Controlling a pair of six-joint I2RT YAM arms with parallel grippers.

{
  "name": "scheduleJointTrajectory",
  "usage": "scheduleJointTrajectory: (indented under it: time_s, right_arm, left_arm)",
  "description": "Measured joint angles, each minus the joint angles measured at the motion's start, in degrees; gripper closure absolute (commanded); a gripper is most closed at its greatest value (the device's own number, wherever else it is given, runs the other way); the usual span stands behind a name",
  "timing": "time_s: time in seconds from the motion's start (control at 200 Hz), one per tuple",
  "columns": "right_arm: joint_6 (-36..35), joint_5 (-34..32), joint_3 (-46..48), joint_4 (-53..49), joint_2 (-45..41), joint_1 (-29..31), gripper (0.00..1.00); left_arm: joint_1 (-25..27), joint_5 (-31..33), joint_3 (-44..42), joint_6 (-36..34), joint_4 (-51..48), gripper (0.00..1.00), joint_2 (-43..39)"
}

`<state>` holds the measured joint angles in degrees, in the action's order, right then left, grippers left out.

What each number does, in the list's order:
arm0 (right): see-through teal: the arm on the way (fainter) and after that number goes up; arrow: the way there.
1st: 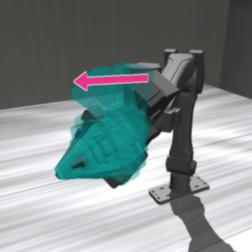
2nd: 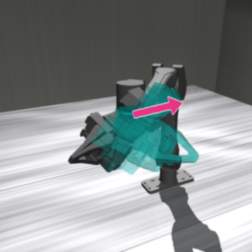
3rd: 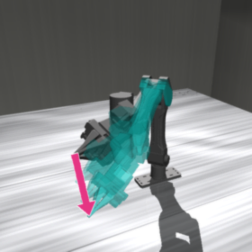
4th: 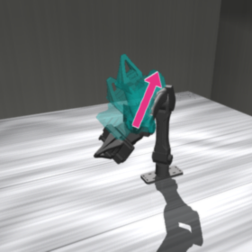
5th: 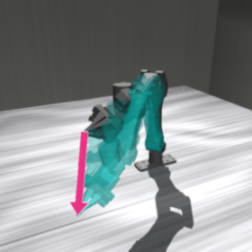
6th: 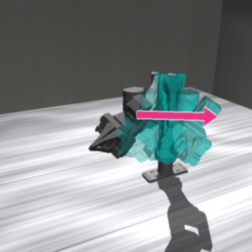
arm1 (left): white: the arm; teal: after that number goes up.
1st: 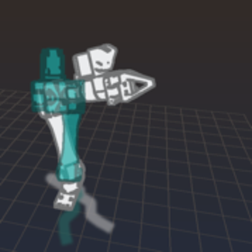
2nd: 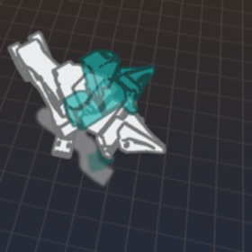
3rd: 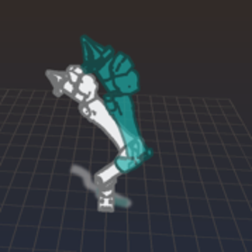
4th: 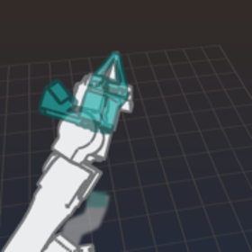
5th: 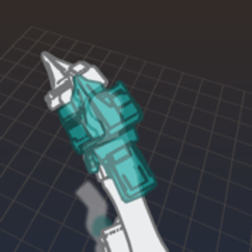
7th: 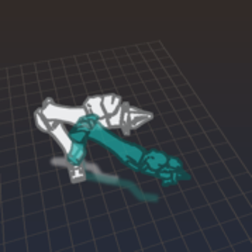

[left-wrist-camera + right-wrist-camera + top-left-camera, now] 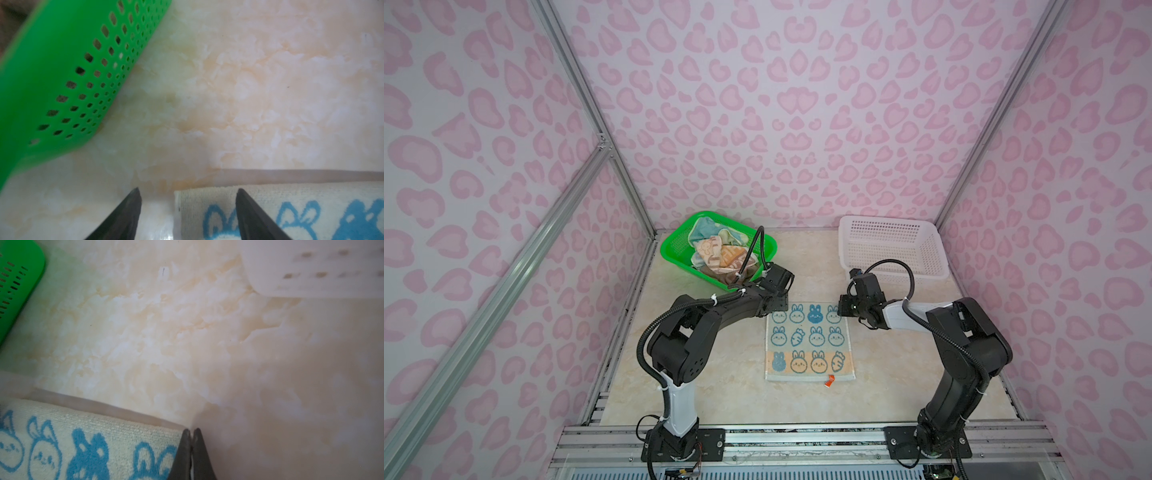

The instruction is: Fold and stack the towels

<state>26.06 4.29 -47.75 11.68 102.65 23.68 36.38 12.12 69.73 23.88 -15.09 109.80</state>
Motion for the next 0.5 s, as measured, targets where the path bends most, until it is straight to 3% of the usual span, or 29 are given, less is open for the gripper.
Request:
scheduleJointTrajectory:
  time_s: [0.29,0.5]
  right_arm:
    - [0.07,-1.31,3.65,-1.03,-3.8,-0.87,1.0]
    - [-0.87,-1.46,3.98,-2.29,-4.42,-1.03,1.0]
  left_arm:
    - [0.02,-0.98,2.21,-0.04,0.04,0.35,3.56]
    - [0.13,-3.08,5.6,0.0,0.04,0.46,6.14]
